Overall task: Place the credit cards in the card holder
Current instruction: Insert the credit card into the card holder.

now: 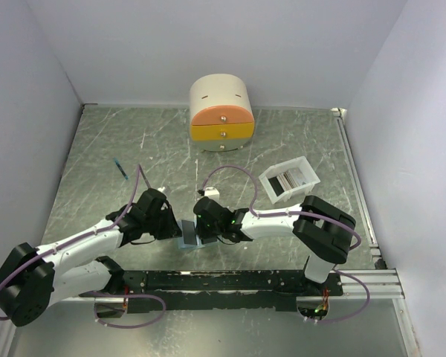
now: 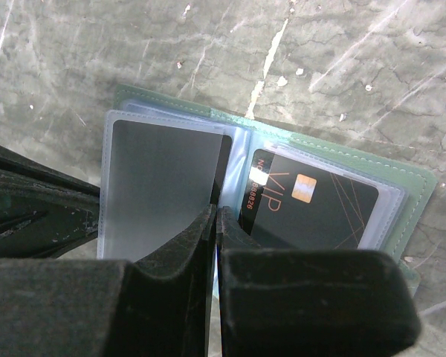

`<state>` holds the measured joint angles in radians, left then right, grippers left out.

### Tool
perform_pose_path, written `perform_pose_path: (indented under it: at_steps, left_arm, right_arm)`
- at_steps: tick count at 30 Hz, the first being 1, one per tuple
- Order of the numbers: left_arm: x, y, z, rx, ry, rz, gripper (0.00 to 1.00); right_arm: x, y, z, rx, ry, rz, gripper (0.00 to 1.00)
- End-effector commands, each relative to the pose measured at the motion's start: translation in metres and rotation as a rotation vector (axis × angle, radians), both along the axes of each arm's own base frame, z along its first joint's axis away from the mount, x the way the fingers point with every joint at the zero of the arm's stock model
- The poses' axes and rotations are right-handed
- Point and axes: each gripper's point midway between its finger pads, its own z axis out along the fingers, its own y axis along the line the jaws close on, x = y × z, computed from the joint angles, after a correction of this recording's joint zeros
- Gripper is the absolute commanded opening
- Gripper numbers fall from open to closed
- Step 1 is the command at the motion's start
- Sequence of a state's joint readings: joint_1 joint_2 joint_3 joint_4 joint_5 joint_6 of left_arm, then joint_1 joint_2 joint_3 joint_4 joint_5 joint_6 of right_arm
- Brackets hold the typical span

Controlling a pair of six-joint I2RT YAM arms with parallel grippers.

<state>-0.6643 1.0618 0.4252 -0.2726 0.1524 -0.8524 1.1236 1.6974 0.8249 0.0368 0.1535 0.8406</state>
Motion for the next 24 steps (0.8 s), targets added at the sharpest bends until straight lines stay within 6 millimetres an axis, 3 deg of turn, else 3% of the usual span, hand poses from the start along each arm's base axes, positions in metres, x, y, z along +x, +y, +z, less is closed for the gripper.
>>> perform_pose_path:
  at_steps: [1, 24]
  left_arm:
    - [0.006, -0.009, 0.012, -0.052, -0.036, -0.022, 0.18]
    - [0.007, -0.011, 0.015, -0.057, -0.046, -0.029, 0.18]
  right_arm:
    - [-0.002, 0.007, 0.005, 0.013, -0.011, 0.014, 0.05]
    - [0.005, 0.005, 0.032, 0.055, -0.082, -0.003, 0.12]
